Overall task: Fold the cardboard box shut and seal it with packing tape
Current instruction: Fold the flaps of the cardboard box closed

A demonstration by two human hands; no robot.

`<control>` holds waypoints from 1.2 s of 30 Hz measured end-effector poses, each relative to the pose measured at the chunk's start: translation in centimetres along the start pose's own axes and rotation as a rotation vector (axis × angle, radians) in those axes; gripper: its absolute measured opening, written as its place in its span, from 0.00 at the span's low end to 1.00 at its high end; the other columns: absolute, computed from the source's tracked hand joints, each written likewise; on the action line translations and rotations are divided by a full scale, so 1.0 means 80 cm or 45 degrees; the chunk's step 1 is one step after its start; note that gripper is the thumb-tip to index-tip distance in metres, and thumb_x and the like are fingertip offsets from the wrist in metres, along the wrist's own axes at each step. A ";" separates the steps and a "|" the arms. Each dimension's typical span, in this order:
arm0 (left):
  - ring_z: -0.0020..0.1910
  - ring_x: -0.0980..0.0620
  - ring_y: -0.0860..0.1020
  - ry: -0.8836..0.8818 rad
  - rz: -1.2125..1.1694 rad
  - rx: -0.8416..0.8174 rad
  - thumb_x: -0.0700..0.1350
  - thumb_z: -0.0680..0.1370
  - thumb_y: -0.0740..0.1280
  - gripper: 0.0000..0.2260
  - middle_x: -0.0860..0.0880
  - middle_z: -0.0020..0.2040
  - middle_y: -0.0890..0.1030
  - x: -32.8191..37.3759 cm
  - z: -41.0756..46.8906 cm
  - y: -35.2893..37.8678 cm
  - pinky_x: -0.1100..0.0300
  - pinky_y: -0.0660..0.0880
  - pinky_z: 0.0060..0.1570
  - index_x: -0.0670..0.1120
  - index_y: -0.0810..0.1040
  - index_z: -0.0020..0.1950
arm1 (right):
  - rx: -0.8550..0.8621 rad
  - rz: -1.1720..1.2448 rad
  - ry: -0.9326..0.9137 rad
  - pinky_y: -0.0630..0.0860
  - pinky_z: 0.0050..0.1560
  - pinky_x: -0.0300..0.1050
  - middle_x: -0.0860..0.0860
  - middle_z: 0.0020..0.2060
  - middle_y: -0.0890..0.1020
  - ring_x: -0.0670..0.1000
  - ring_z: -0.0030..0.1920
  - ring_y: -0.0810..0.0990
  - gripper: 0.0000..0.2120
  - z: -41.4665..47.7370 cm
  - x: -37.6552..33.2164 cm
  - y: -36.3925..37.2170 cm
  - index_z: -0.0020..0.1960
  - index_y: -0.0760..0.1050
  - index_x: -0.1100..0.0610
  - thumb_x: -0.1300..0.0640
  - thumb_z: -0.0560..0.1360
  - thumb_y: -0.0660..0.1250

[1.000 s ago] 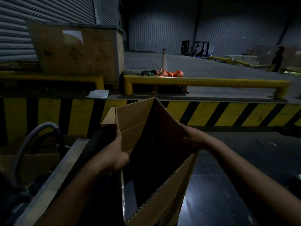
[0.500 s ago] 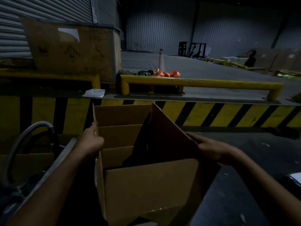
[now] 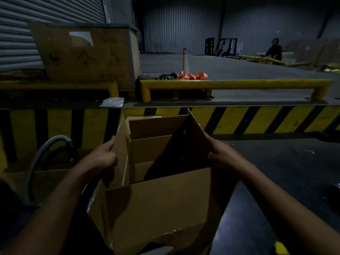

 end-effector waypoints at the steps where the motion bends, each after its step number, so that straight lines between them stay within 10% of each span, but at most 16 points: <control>1: 0.50 0.39 0.78 -0.005 -0.018 0.019 0.33 0.80 0.61 0.38 0.35 0.70 0.71 -0.003 -0.001 -0.002 0.50 0.75 0.39 0.60 0.50 0.81 | 0.007 0.014 0.008 0.74 0.42 0.41 0.59 0.64 0.75 0.51 0.52 0.77 0.39 -0.001 0.000 0.000 0.80 0.46 0.45 0.65 0.78 0.62; 9: 0.35 0.44 0.74 0.026 -0.188 0.091 0.34 0.81 0.60 0.34 0.38 0.52 0.77 -0.010 -0.011 0.001 0.56 0.69 0.28 0.60 0.53 0.81 | -0.088 -0.010 0.078 0.82 0.50 0.55 0.54 0.63 0.75 0.54 0.51 0.81 0.42 -0.002 0.011 -0.016 0.79 0.47 0.40 0.69 0.76 0.62; 16: 0.49 0.47 0.75 0.094 -0.222 -0.087 0.31 0.78 0.64 0.39 0.45 0.63 0.74 0.020 -0.037 0.025 0.50 0.75 0.50 0.57 0.51 0.81 | -0.088 0.298 0.144 0.80 0.47 0.47 0.49 0.58 0.75 0.49 0.50 0.80 0.33 -0.020 0.011 -0.019 0.79 0.53 0.43 0.60 0.80 0.63; 20: 0.42 0.54 0.73 0.155 -0.308 -0.087 0.31 0.79 0.63 0.37 0.50 0.50 0.71 0.023 -0.052 0.030 0.56 0.71 0.38 0.56 0.52 0.81 | -0.077 0.340 0.150 0.80 0.45 0.46 0.48 0.60 0.74 0.50 0.50 0.81 0.32 -0.021 0.007 -0.015 0.79 0.51 0.43 0.58 0.81 0.62; 26: 0.39 0.55 0.69 0.103 -0.301 -0.008 0.31 0.82 0.59 0.34 0.40 0.74 0.69 0.022 -0.058 0.021 0.58 0.68 0.34 0.57 0.52 0.81 | -0.050 0.053 0.041 0.80 0.53 0.50 0.54 0.66 0.76 0.52 0.57 0.79 0.33 -0.022 -0.002 -0.007 0.79 0.53 0.46 0.56 0.79 0.65; 36: 0.41 0.54 0.70 0.105 -0.249 0.053 0.34 0.83 0.58 0.32 0.41 0.72 0.69 0.007 -0.058 0.012 0.58 0.68 0.34 0.57 0.53 0.81 | 0.203 -0.646 -0.198 0.33 0.74 0.63 0.53 0.79 0.49 0.55 0.79 0.41 0.34 -0.138 -0.071 0.056 0.79 0.47 0.45 0.31 0.77 0.38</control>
Point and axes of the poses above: each hand's wrist, its own z-axis towards the middle knuckle, its own y-axis out of the palm, x = y × z, the point moved 4 cm from there along z, towards the middle knuckle
